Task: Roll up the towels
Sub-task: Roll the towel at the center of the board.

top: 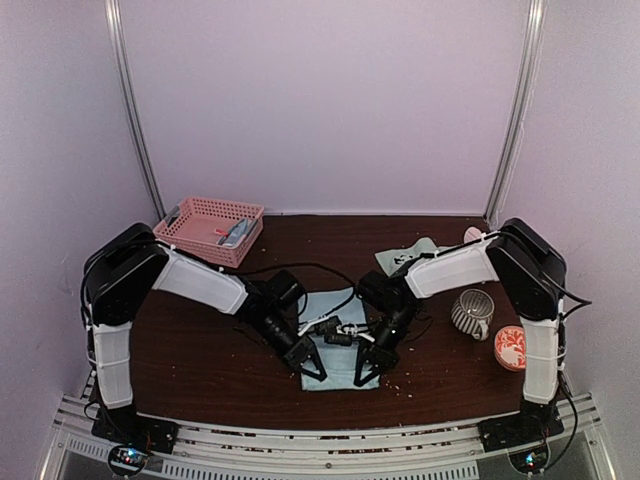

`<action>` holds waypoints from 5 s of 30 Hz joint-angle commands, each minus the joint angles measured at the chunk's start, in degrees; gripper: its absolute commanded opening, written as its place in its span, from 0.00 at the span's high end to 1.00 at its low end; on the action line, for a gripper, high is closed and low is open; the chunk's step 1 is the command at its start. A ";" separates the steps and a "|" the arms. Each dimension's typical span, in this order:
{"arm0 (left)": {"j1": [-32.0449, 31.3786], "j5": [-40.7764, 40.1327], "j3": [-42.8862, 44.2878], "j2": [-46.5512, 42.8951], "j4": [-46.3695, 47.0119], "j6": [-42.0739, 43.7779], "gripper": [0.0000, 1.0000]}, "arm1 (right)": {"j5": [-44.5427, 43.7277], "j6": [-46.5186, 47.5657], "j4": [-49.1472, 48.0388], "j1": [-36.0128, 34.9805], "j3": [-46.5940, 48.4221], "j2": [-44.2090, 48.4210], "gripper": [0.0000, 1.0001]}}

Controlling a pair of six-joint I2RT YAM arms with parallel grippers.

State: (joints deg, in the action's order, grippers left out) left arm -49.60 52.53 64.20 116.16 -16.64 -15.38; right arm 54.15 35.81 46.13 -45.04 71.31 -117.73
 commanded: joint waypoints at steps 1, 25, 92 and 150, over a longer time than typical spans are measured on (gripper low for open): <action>3.12 -3.28 -0.57 -1.63 -2.31 1.97 0.87 | -2.93 0.50 6.24 2.49 0.03 -6.42 0.97; -16.82 -54.01 -1.67 -21.97 2.50 27.93 0.50 | -5.64 -4.16 18.42 4.16 14.65 -18.39 0.97; -19.47 -38.08 5.16 -2.65 -4.26 29.05 1.00 | -1.77 1.54 24.42 17.96 21.14 5.82 0.66; -1.17 -1.07 2.35 1.60 7.08 7.54 0.66 | -28.93 6.50 -12.12 -12.08 -13.92 17.48 0.96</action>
State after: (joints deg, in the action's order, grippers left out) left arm -51.68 58.87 71.61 123.33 -11.75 -6.98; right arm 18.85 41.89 24.32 -57.47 56.07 -98.87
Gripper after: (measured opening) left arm 0.308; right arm 0.069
